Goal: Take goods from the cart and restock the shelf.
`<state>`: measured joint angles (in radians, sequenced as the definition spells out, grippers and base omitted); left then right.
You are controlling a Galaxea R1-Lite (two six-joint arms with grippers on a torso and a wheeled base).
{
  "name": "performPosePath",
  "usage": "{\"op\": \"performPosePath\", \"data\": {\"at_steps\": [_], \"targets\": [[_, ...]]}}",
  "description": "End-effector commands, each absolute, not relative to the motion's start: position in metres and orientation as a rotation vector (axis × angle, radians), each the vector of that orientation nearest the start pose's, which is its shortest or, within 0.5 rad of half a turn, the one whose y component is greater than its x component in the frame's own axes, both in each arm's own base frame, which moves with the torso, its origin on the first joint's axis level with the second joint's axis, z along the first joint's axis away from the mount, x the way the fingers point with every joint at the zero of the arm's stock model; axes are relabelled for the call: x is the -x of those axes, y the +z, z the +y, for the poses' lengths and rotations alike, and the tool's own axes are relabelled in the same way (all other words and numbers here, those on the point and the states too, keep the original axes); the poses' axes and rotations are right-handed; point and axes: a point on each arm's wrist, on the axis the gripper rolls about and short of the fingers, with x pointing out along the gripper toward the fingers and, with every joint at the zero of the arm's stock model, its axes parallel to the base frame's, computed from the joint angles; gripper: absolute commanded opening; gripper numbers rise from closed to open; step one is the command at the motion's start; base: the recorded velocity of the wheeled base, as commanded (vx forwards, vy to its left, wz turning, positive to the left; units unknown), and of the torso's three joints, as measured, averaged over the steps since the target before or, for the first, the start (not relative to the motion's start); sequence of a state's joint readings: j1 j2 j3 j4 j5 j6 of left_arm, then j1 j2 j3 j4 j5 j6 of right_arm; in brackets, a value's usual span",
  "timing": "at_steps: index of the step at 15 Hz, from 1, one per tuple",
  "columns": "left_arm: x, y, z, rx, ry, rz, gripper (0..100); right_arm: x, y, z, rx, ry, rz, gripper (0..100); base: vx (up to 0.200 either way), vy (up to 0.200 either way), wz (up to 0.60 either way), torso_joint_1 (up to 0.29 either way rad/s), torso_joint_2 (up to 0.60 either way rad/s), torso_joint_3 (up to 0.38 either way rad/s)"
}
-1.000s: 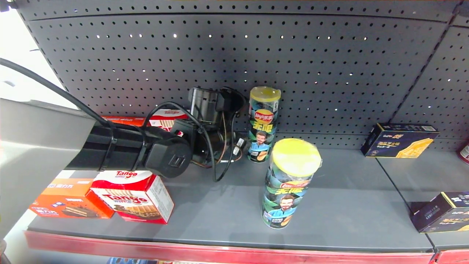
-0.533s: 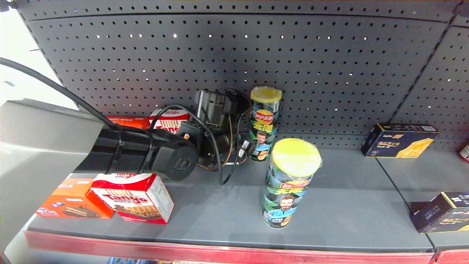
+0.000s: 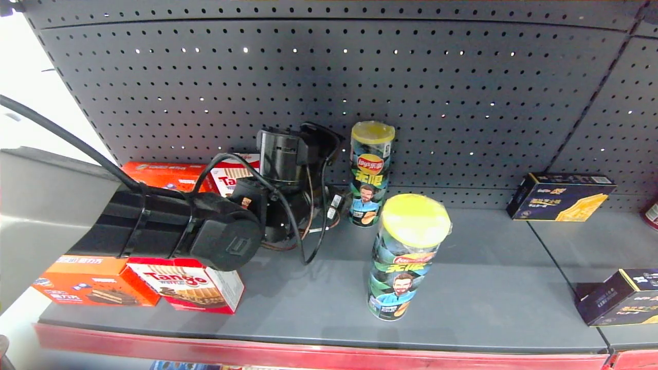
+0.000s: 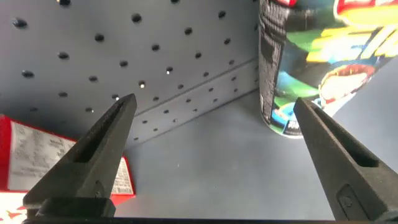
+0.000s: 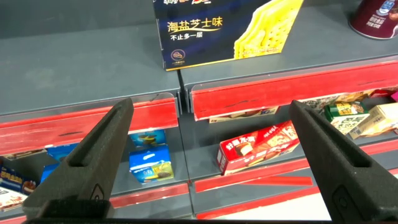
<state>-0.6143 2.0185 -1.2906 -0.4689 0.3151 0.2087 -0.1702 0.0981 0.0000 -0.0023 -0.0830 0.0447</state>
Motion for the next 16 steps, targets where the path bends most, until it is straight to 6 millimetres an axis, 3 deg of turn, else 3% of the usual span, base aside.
{"op": "performPosePath", "data": {"at_steps": [1, 16], "targets": [[-0.337, 0.180, -0.226, -0.332, -0.303, 0.219, 100, 0.015, 0.078, 0.001, -0.050, -0.255, 0.093, 100, 0.000, 0.000, 0.00, 0.000, 0.00, 0.000], [-0.358, 0.165, -0.240, -0.307, -0.270, 0.221, 100, 0.015, 0.078, 0.001, -0.048, -0.255, 0.091, 100, 0.000, 0.000, 0.00, 0.000, 0.00, 0.000]]}}
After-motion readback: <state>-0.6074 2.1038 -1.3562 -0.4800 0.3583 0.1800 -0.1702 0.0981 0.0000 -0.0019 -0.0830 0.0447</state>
